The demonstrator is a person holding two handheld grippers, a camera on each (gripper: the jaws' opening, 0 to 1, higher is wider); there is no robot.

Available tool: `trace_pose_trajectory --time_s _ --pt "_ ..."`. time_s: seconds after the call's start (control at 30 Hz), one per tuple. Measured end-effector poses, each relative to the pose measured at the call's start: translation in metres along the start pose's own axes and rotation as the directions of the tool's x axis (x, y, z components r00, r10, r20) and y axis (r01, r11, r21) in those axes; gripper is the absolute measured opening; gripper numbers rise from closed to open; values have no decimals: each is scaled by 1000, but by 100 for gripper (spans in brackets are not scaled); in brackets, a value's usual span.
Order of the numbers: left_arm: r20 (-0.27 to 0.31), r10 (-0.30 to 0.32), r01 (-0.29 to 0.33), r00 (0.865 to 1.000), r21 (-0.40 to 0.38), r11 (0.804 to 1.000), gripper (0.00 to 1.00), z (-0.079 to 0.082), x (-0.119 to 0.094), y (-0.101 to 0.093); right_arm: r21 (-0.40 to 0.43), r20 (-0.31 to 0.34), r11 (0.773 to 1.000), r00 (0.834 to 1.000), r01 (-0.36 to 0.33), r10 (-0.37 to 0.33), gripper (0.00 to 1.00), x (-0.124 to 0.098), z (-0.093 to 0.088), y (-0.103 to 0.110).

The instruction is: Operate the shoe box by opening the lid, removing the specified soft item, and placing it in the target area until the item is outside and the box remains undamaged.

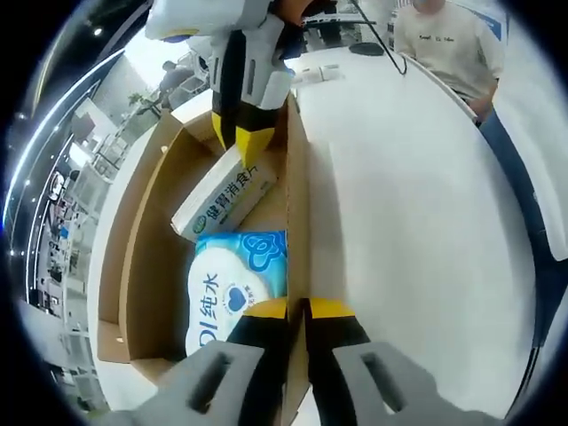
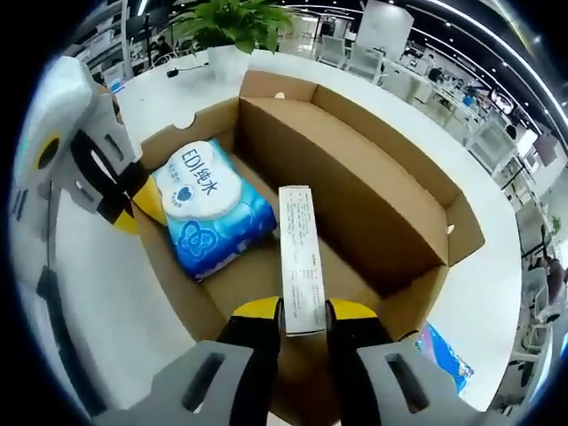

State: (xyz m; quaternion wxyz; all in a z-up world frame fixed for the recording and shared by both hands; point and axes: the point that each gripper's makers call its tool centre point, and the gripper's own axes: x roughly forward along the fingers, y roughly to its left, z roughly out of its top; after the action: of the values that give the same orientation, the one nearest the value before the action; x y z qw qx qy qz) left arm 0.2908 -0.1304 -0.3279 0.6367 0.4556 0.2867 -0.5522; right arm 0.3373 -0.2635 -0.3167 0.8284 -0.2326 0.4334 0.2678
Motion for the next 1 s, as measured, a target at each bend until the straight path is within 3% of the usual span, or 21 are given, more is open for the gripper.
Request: trace_pose_trajectory --time_s 0.27,0.4,0.5,0.73,1.0 --pt "3 5 -5 1000 -4 1000 5 0 0 0 -12 -40 1000 999 -4 3 20 5 -2 1" --pt "2 1 -1 1000 -2 1000 5 0 0 1 9 -26 1000 1000 -11 11 23 5 2 1" --pt "3 0 0 1000 -2 1000 5 0 0 1 85 16 996 999 -36 35 30 6 11 2" --pt "4 0 0 1000 -2 1000 5 0 -1 1 116 58 988 994 -100 94 49 17 25 -1" --pt "12 4 -4 1000 2 1000 5 1 0 1 64 -9 987 988 -150 151 51 38 16 4"
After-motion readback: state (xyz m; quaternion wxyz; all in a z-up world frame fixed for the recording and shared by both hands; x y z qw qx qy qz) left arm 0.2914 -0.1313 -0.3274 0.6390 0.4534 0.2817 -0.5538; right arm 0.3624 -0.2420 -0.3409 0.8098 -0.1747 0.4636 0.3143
